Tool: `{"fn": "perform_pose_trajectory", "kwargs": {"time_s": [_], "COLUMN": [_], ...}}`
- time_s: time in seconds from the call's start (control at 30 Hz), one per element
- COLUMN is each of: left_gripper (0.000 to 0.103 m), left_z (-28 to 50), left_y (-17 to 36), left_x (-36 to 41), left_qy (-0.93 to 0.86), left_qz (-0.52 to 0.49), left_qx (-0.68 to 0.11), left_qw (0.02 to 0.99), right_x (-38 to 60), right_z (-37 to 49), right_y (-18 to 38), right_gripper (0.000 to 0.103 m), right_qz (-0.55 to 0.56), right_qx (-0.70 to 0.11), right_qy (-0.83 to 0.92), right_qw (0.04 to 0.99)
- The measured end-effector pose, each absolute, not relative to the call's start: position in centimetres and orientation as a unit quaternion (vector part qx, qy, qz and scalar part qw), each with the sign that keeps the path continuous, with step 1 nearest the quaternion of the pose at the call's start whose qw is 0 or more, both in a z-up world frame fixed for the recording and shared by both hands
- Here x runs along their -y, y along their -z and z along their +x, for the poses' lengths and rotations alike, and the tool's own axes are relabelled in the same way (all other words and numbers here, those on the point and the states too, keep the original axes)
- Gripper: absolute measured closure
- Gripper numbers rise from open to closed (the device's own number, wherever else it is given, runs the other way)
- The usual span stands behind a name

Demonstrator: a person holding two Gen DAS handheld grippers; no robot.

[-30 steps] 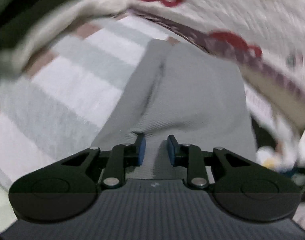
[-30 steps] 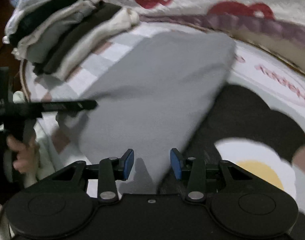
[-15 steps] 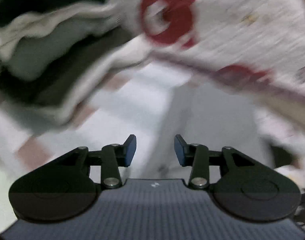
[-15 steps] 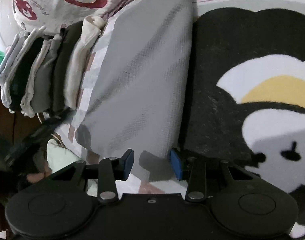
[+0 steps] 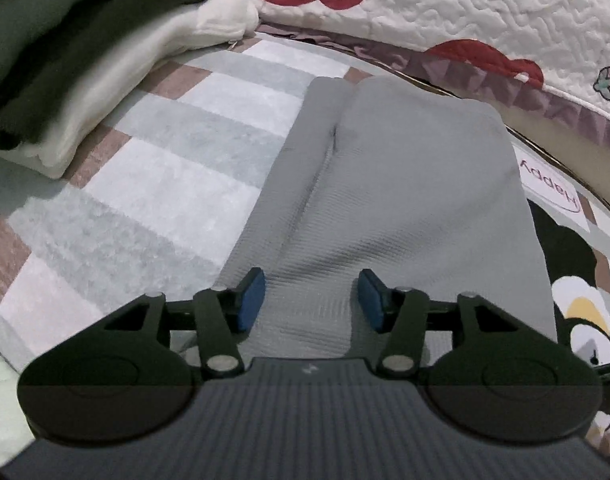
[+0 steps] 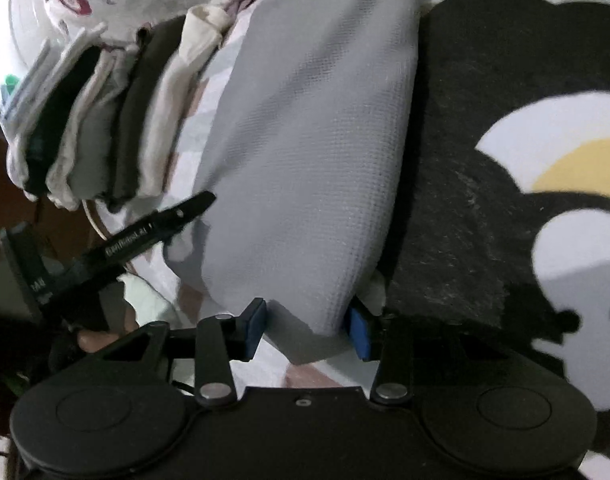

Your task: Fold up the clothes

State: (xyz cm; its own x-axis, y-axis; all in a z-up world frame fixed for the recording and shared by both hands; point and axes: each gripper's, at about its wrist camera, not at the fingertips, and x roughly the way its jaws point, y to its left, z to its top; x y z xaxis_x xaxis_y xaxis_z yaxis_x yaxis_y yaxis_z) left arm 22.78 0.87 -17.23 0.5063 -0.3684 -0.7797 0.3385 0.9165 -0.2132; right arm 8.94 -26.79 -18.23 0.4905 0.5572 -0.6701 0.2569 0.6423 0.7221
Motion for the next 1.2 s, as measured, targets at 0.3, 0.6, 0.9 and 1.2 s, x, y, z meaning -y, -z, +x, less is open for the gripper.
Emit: {"fn": "perform_pose_trajectory", "kwargs": {"time_s": [0.3, 0.6, 0.9, 1.2], "left_gripper": [0.048, 0.03, 0.071, 0.077], "left_z": [19.2, 12.4, 14.9, 19.4], "left_y": [12.6, 12.4, 16.4, 14.8], "left_x": [1.0, 5.0, 7.2, 2.9], "left_qy": [0.339, 0.446, 0.301, 0.31], "left_qz": [-0.015, 0.153, 0.259, 0.055], "left_qx": [-0.339, -0.32, -0.311, -0.38], "left_qw": [0.878, 0.822, 0.864, 0.87], "right_x": [27.8, 29.4, 30.3, 22.8], "right_z": [9.6, 10.2, 10.3, 9.0], "right_y": [15.3, 13.6, 13.3, 6.2], "right_gripper": [0.086, 0.089, 0.089, 0.079], "right_qz": [0.441, 0.459, 0.477, 0.018], "right_qx": [-0.417, -0.389, -0.372, -0.336], "right_qy": [-0.181, -0.185, -0.204, -0.224], "right_qw": [0.773, 0.777, 0.77, 0.915]}}
